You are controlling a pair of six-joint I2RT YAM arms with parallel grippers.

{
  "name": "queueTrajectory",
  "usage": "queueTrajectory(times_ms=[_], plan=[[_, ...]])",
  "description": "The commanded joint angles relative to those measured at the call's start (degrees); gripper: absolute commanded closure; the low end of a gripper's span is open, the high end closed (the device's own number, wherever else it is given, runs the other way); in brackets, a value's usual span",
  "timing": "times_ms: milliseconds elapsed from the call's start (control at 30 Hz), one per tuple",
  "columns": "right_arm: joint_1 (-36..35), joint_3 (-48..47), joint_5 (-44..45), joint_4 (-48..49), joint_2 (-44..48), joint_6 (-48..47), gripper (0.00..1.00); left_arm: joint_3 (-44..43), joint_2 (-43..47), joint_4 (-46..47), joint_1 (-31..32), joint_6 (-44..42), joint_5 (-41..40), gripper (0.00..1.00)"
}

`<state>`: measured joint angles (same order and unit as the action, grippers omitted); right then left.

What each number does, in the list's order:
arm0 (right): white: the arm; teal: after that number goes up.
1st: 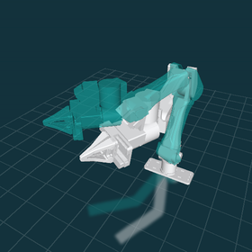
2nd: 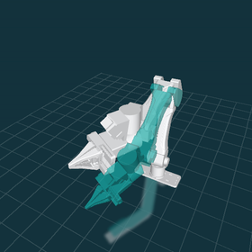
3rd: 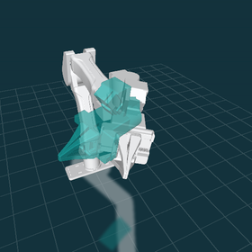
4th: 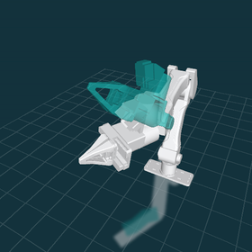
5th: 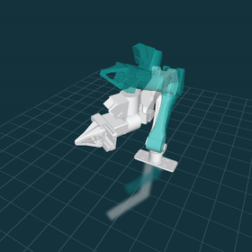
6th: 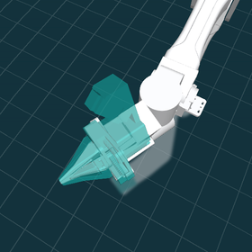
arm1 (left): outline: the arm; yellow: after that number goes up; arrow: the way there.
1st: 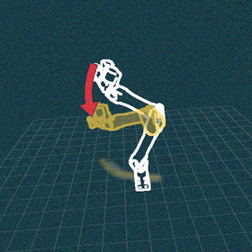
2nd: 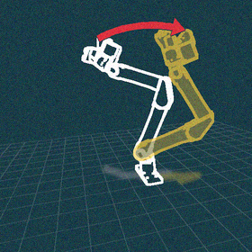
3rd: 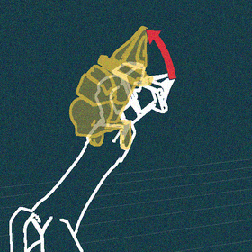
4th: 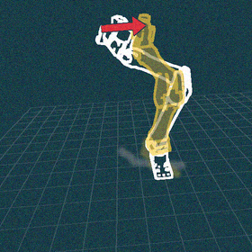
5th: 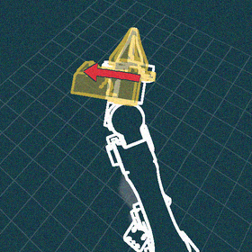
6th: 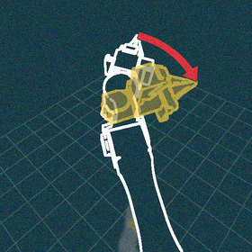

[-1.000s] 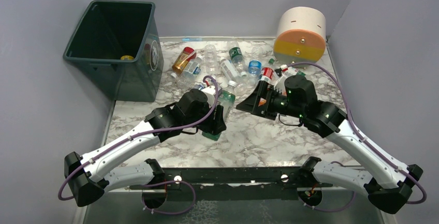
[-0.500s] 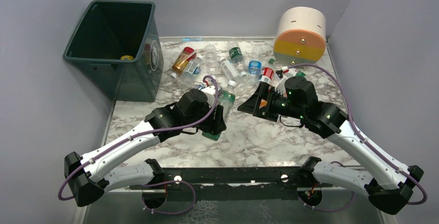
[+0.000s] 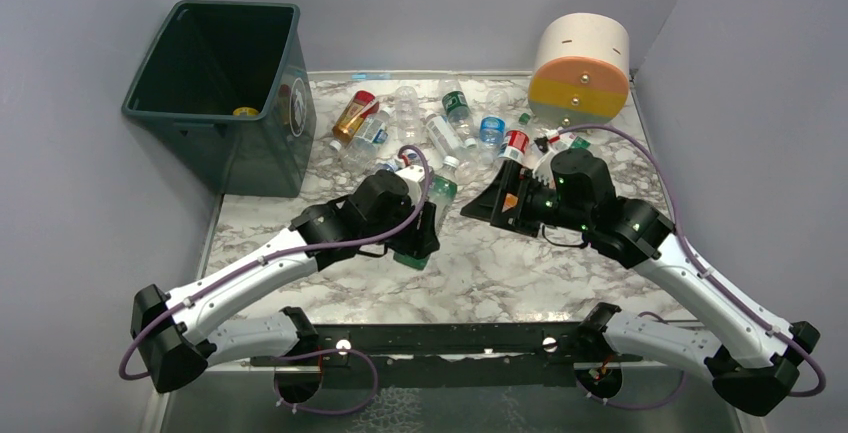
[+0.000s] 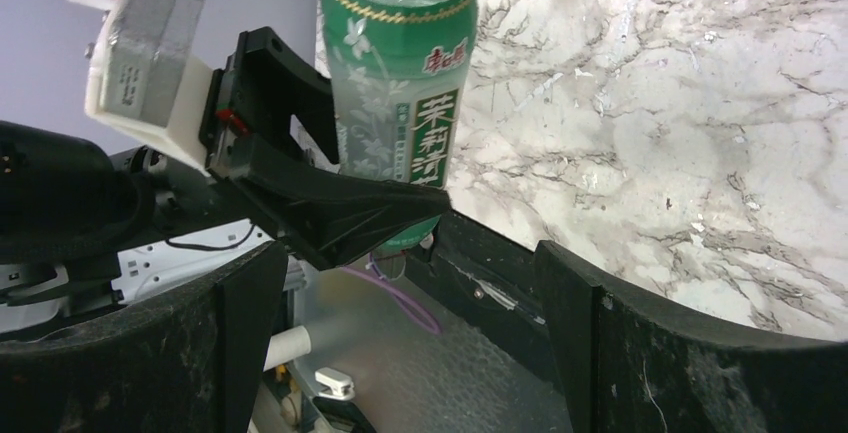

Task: Put the plastic bottles in the bin
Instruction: Place the plastic bottle in the trash bin.

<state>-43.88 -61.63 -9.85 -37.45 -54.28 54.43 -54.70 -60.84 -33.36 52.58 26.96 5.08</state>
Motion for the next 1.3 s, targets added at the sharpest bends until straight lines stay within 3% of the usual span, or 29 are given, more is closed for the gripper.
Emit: queueTrajectory(times_ms=[0, 333, 700, 1267], plan=[[-0.18, -0.1, 1.69, -1.43, 1.3, 0.32, 0.04, -4.04, -2.68, 1.78, 0.08, -1.47, -2.57, 0.47], [-0.18, -1.03, 2.14, -4.58, 3.56, 0.66, 0.04, -13.7, -10.49, 2.48, -1.28, -5.66, -4.41, 0.47], [-0.2, -1.29, 3.28, -9.72, 6.85, 1.04, 0.04, -21.91, -14.82, 2.81, -8.52, -9.03, -2.89, 0.47], [-0.22, 7.45, 2.27, -10.08, 5.13, 2.96, 0.04, -27.38, -16.58, 9.0, -12.26, -11.12, -4.18, 0.48]])
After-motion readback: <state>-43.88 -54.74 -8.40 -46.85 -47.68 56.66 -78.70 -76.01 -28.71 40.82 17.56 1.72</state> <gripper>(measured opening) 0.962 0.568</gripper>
